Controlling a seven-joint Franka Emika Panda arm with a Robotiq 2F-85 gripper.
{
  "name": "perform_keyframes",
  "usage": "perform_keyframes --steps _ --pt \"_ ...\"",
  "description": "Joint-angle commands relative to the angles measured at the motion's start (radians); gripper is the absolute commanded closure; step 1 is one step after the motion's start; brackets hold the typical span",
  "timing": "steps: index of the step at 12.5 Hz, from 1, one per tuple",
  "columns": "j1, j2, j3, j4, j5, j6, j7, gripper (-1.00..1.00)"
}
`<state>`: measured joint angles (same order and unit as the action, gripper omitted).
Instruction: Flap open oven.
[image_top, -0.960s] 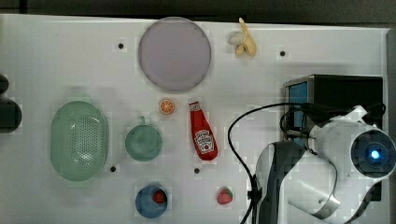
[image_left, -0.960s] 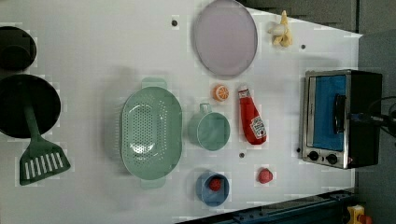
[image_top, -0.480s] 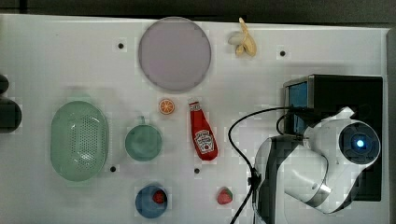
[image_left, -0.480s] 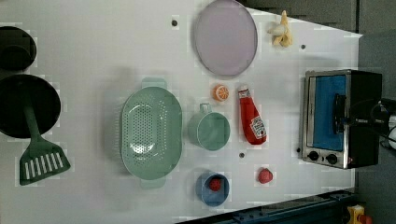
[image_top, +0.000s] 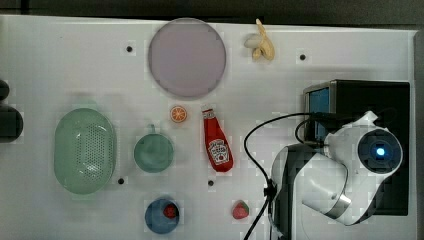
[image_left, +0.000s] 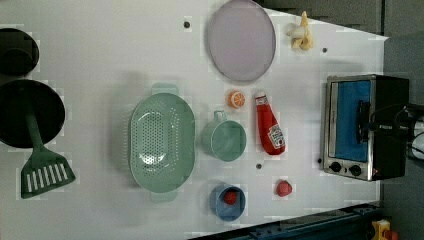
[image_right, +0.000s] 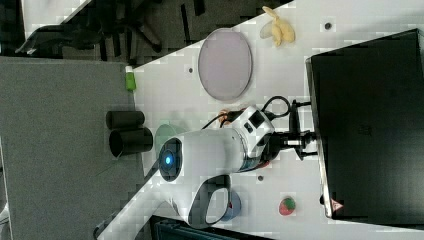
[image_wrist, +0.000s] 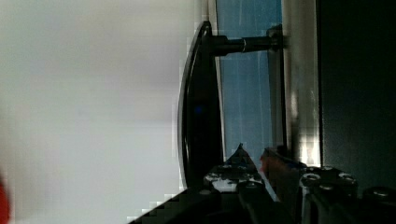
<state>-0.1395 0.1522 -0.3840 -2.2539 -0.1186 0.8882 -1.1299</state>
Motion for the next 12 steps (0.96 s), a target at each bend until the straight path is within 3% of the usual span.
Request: perform_keyframes --steps 1,5,12 --pt "0.043 -0.001 0.039 0.000 -0.071 -0.007 0.042 0.65" --pt "0.077 0.002 0.092 -0.026 -0.278 -0.024 0.308 0.65" --pt "0.141 0.098 0.188 -0.029 -0.523 -0.080 0.635 0.65"
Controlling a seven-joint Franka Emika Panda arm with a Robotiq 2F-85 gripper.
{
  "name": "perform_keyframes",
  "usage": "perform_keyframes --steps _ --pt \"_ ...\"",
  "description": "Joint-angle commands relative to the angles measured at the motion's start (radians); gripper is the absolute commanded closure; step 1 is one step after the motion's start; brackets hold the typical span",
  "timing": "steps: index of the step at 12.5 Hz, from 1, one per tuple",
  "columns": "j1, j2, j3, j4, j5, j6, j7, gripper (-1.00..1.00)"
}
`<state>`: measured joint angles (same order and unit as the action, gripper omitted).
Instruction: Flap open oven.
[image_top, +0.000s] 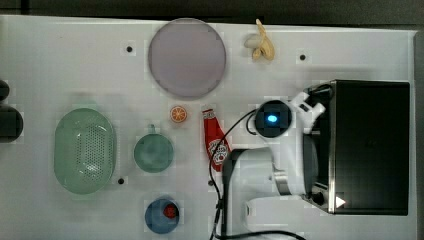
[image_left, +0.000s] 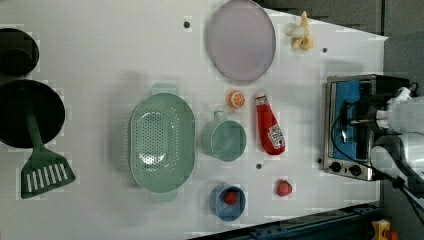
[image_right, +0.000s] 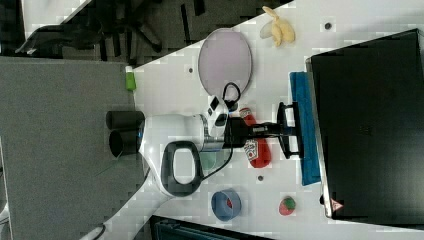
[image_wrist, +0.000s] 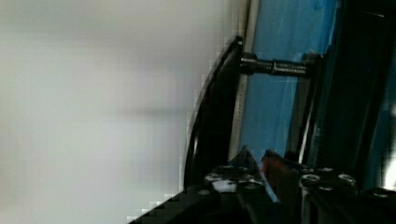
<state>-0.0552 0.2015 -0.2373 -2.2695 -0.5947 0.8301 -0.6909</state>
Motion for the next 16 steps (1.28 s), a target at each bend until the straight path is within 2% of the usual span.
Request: perform_keyframes --steps 1,4,7,11,14,16 --pt "0.072 0.073 0.053 -0.010 -0.098 -0.032 0.270 0.65" --pt "0.124 0.169 0.088 0.015 -0.237 -0.073 0.502 0.65" --pt "0.175 0.285 0.097 0.052 -0.311 -0.093 0.704 0.65" --pt "0.216 0.363 0.099 0.103 -0.315 -0.110 0.757 0.65" --pt "0.221 0.311 0.101 0.139 -0.300 -0.101 0.757 0.65" --pt "0.221 0.239 0.101 0.157 -0.223 -0.100 0.757 0.65"
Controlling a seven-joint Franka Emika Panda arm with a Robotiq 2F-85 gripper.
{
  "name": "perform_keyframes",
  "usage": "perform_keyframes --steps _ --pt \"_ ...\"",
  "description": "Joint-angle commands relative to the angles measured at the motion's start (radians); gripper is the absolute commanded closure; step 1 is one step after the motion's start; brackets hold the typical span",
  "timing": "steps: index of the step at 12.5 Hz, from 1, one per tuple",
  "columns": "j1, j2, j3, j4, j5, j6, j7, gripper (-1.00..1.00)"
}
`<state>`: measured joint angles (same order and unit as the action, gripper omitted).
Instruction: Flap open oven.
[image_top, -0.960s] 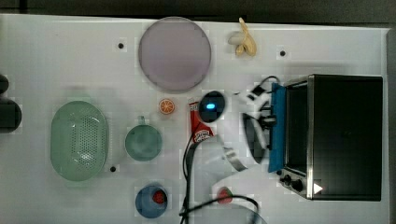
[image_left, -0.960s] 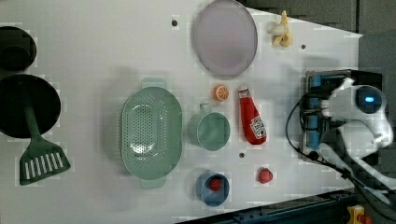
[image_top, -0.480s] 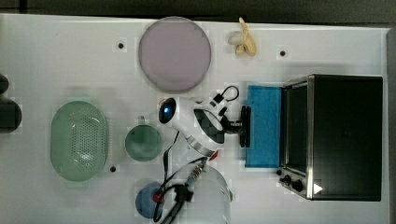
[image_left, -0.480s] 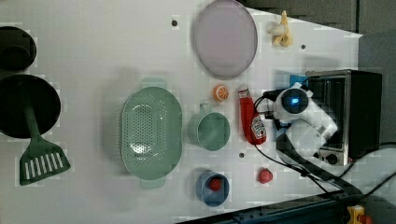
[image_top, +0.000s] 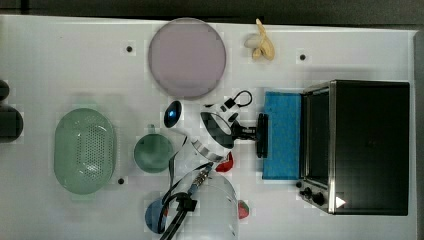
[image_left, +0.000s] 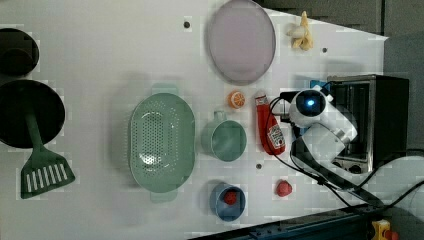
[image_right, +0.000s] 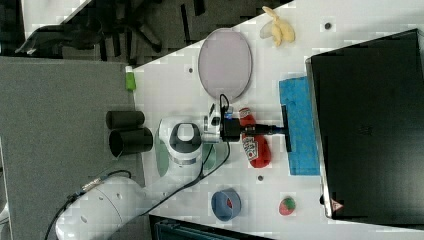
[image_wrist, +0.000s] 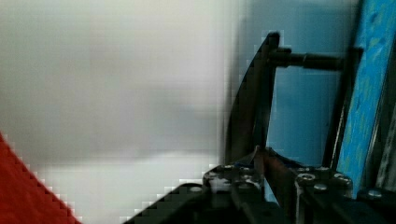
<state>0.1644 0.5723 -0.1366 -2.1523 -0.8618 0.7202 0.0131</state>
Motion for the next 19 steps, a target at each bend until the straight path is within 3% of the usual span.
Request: perform_keyframes --steps 1,7,9,16,19 --pt "0.001 -0.177 0.000 0.041 0.118 0.010 0.053 0.65" --pt "-0.009 -0.445 -0.018 0.044 0.661 -0.074 0.053 0.65" --pt "-0.010 -0.547 -0.035 0.058 0.795 -0.140 0.053 0.65" --pt "-0.006 -0.783 -0.045 0.187 0.816 -0.603 0.133 0.65" --pt "-0.006 -0.808 -0.042 0.220 0.816 -0.648 0.133 0.65"
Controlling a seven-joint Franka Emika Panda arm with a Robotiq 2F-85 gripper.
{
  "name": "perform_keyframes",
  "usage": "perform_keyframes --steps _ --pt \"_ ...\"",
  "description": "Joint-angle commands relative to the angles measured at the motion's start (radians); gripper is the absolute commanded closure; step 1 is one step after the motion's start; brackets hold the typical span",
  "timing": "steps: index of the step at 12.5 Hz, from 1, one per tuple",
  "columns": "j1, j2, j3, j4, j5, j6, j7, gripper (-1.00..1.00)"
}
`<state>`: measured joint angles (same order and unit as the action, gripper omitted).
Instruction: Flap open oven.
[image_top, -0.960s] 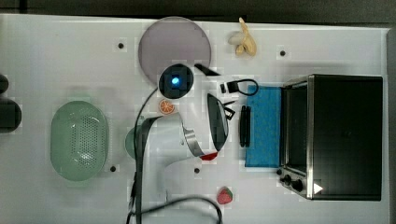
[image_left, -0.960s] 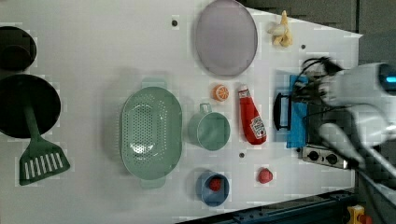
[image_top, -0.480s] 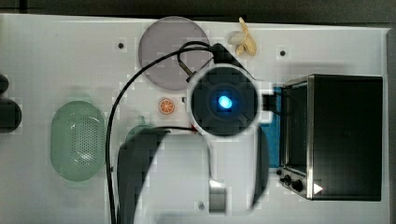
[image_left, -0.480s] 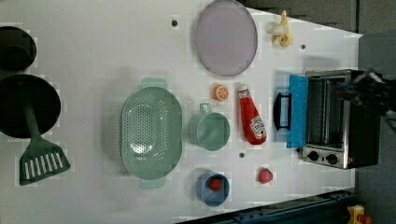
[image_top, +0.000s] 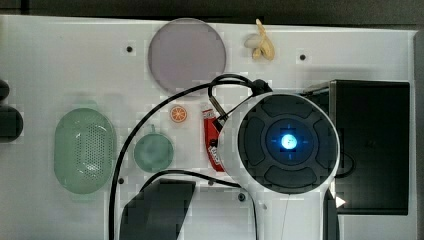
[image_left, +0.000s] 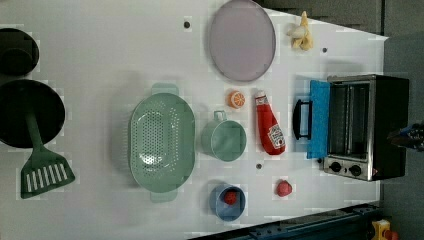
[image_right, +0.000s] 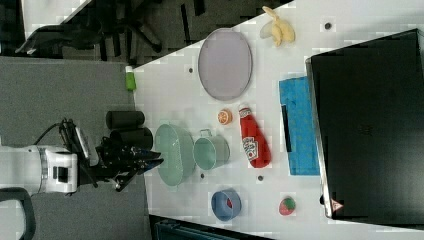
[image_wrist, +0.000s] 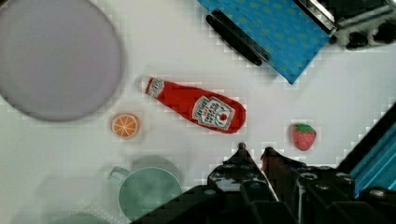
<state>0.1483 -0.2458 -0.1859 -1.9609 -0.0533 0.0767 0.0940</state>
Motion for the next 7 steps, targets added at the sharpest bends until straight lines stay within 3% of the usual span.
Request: perform_keyframes --steps 1,7 --pt "0.010 0.008 0.005 0.030 0.008 -0.004 0.052 0.65" --pt "0.010 0.025 0.008 0.028 0.008 -0.004 0.052 0.65"
